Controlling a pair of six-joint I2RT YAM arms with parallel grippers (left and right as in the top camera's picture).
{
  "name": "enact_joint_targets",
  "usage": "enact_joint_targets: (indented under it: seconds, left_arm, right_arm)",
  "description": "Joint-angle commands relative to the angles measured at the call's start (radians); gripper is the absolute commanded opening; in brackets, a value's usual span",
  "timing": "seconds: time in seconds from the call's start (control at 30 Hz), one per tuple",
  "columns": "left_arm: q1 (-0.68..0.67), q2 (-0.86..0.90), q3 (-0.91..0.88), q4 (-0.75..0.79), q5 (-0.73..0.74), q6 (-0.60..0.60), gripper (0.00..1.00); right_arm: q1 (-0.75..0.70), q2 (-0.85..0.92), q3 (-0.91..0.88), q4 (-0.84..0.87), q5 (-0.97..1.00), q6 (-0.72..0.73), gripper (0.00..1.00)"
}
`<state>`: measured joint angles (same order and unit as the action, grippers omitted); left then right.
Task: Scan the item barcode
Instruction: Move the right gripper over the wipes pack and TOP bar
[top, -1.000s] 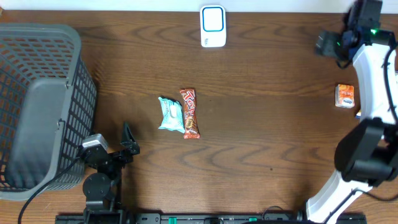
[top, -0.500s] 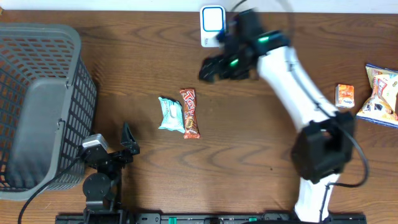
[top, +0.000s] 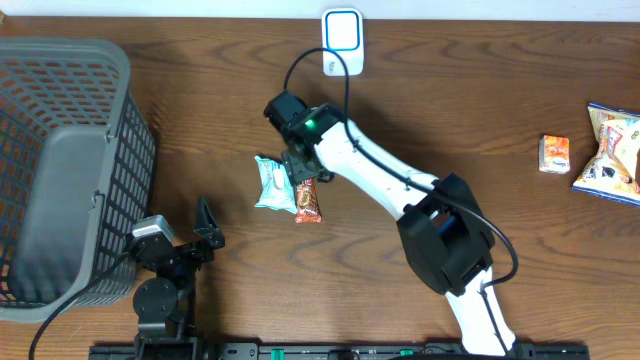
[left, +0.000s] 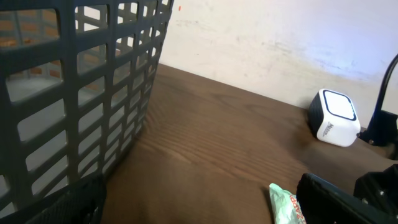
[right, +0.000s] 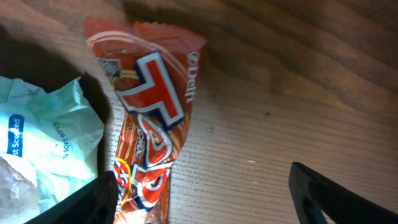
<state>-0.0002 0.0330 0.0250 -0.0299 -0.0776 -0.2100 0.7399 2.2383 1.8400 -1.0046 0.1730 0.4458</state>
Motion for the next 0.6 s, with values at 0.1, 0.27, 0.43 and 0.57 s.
enact_joint_targets:
  seconds: [0.1,0.27,0.43,0.57]
  left_arm:
    - [0.003,-0.001,-0.019,-0.037,-0.010,-0.006,0.98]
    - [0.003,-0.001,-0.019,-0.037,-0.010,-0.006,0.98]
    - [0.003,-0.001,-0.019,-0.037,-0.010,-0.006,0.98]
    - [0.003,-0.001,-0.019,-0.037,-0.010,-0.005,0.98]
  right_arm:
    - [0.044,0.071,0.002,0.003,0.076,0.050,0.80]
    - [0.056,0.121,0.002,0.015,0.076,0.063,0.75]
    - [0.076,0.124,0.004,0.027,0.084,0.082,0.72]
    - [0.096,0.124,0.008,0.024,0.087,0.081,0.73]
